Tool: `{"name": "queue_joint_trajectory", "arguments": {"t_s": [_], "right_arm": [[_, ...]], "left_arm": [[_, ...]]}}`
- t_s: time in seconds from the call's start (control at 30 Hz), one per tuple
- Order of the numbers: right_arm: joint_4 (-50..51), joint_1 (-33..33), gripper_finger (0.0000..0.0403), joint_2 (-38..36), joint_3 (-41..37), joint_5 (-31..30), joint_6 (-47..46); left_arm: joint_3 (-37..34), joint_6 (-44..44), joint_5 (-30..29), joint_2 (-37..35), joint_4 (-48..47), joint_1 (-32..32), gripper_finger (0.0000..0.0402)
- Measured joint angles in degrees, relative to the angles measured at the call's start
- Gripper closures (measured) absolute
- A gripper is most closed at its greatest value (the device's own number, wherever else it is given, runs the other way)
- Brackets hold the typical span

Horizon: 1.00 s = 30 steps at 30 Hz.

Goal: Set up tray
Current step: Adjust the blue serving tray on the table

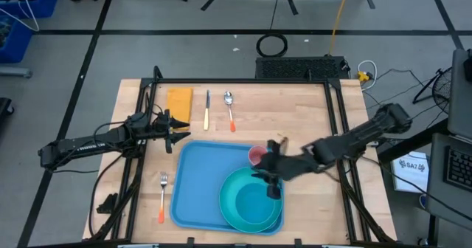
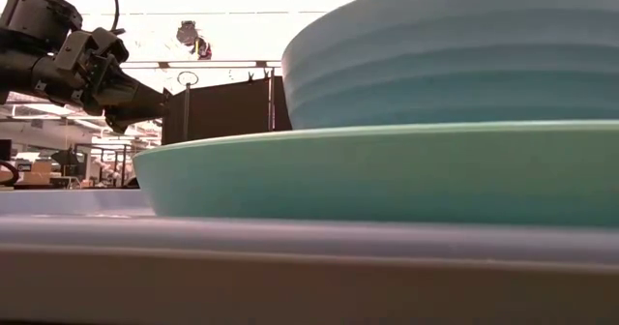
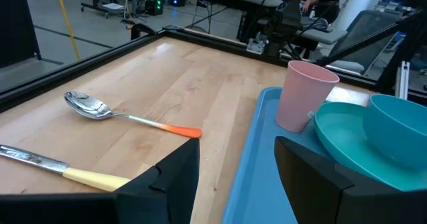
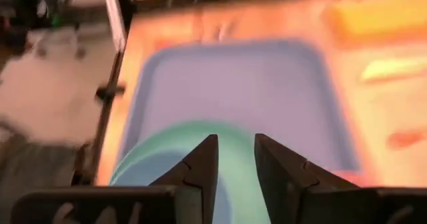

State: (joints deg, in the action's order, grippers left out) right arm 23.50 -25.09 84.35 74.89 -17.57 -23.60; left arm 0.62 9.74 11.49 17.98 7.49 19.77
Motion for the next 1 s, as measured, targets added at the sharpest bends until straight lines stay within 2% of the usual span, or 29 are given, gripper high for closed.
{"name": "queue_joint_trajectory", "arguments": {"t_s": [0.1, 0.2, 0.37, 0.5, 0.6, 0.77, 0.83, 0.93, 1.0], "right_arm": [[-9.0, -4.4, 0.0314, -4.7, -7.2, -10.5, 4.0], [-21.6, -7.9, 0.0314, -9.1, -18.4, -16.5, 6.0], [-49.2, -9.7, 0.0314, -13.6, -38.6, -18.3, 8.5], [-62.3, -11.6, 0.0314, -19.3, -50.5, -18.4, 14.5], [-66.8, -14.5, 0.0314, -28.0, -56.8, -18.4, 19.3], [-66.9, -20.9, 0.0314, -46.3, -65.8, -18.8, 26.2], [-66.8, -23.4, 0.0314, -53.2, -69.3, -21.7, 29.4], [-66.4, -26.0, 0.0314, -61.5, -73.4, -29.6, 34.7], [-61.8, -27.0, 0.0314, -65.6, -73.3, -34.3, 35.9]], "left_arm": [[0.0, 0.0, 0.0, 0.0, 0.0, 0.0, 0.0201], [0.0, 0.0, 0.0, 0.0, 0.0, 0.0, 0.0201], [0.0, 1.3, 0.0, 0.0, 0.0, 0.0, 0.0201], [0.0, 1.1, -1.4, 0.0, 0.0, 0.0, 0.0201], [0.0, 1.0, -3.6, 0.0, 0.0, 0.0, 0.0201], [0.0, 1.0, -6.1, 0.0, 0.0, 0.0, 0.0201], [0.0, 1.0, -7.1, 0.0, 0.0, 0.0, 0.0201], [0.0, 0.9, -8.6, 0.0, 0.0, 0.0, 0.0201], [0.0, 0.9, -10.4, 0.0, 0.0, 0.0, 0.0201]]}}
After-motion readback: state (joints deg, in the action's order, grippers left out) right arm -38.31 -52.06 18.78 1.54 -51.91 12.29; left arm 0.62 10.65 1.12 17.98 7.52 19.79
